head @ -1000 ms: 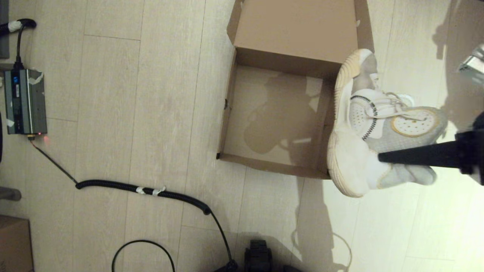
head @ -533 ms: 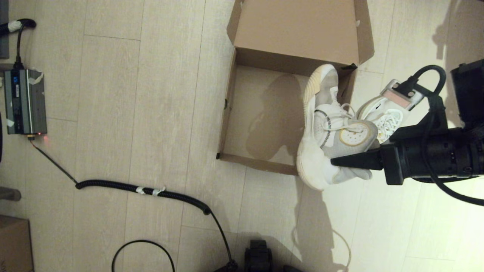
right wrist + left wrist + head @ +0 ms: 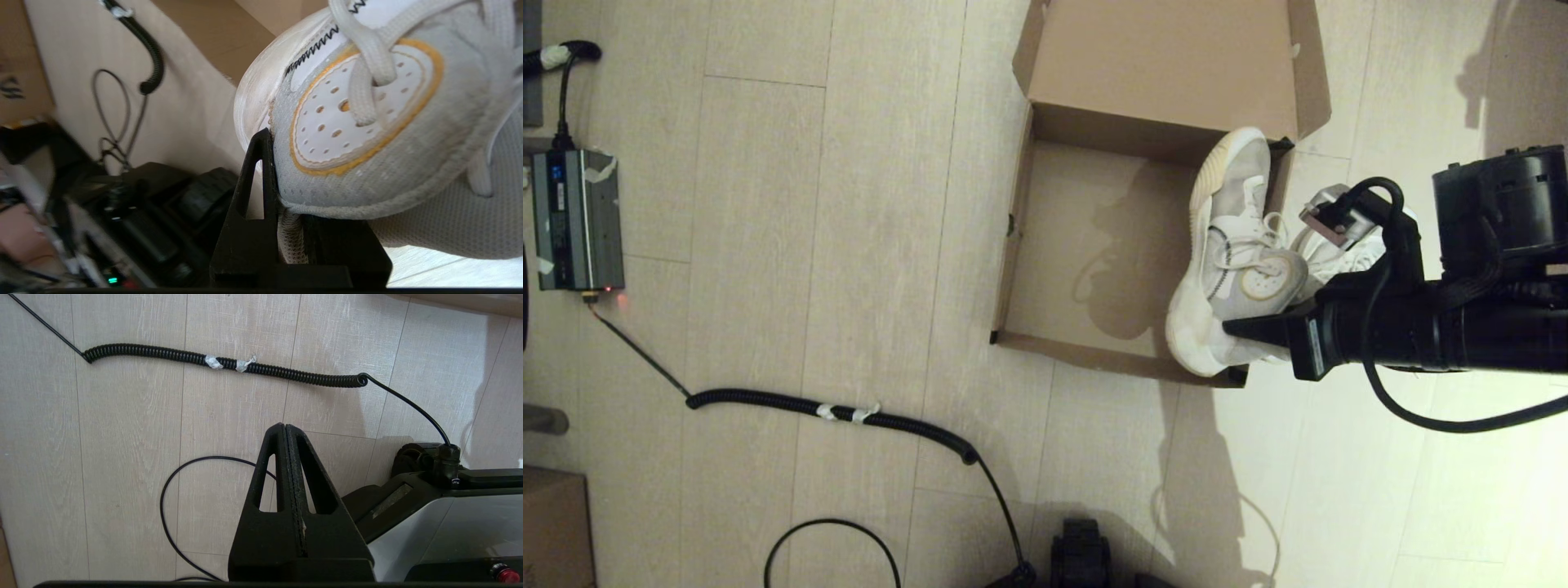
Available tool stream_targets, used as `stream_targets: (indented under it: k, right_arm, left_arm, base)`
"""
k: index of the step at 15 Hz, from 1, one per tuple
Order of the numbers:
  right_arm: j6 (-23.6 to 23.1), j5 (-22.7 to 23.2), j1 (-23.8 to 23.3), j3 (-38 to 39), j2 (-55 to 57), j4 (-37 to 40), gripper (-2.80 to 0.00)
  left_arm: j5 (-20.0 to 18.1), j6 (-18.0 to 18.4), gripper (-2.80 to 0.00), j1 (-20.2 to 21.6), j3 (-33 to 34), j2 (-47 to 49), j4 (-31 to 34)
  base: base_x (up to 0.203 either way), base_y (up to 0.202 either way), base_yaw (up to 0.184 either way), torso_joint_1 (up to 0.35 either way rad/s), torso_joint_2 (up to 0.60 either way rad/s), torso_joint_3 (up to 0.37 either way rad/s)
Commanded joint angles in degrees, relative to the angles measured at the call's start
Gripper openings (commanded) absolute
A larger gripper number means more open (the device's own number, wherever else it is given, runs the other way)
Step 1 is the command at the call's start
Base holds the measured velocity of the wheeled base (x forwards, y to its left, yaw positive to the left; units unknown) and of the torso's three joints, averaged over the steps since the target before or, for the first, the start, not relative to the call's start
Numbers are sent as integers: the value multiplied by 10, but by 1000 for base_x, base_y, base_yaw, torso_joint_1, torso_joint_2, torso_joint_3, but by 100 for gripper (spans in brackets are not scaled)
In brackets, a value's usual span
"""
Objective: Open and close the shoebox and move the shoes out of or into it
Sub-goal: Put the shoes into the shoe box
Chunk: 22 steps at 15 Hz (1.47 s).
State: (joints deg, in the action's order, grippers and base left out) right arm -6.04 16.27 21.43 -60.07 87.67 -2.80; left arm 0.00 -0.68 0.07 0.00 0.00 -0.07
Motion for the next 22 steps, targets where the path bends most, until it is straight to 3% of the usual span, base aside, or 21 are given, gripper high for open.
stream_targets:
  k: [1, 5, 6, 15, 17, 20, 21, 22]
  right_arm:
    - [-8, 0, -5, 2, 23, -8, -280]
    - [-9, -11, -5, 6, 36, -14, -280]
    - [-10, -11, -6, 7, 36, -16, 0]
    - [-5, -36, -5, 0, -6, -12, 0]
    - [-5, -83, -6, 5, -31, -1, 0]
    - [9, -201, -16, 6, -38, 15, 0]
    - [32, -213, -17, 6, -38, 16, -280]
    - [45, -220, -18, 6, -37, 16, -280]
  left_arm:
    - [0, 0, -280, 0, 0, -1, 0]
    - [0, 0, -280, 0, 0, -1, 0]
    - [0, 0, -280, 0, 0, -1, 0]
    - [0, 0, -280, 0, 0, -1, 0]
    - [0, 0, -280, 0, 0, -1, 0]
    - [0, 0, -280, 0, 0, -1, 0]
    - [0, 0, -280, 0, 0, -1, 0]
    - [0, 0, -280, 0, 0, -1, 0]
  base:
    - [0, 0, 0, 0, 0, 0]
    - [0, 0, 0, 0, 0, 0]
    - [0, 0, 0, 0, 0, 0]
    - [0, 0, 0, 0, 0, 0]
    - [0, 0, 0, 0, 0, 0]
    - [0, 0, 0, 0, 0, 0]
    - [0, 0, 0, 0, 0, 0]
    - [0, 0, 0, 0, 0, 0]
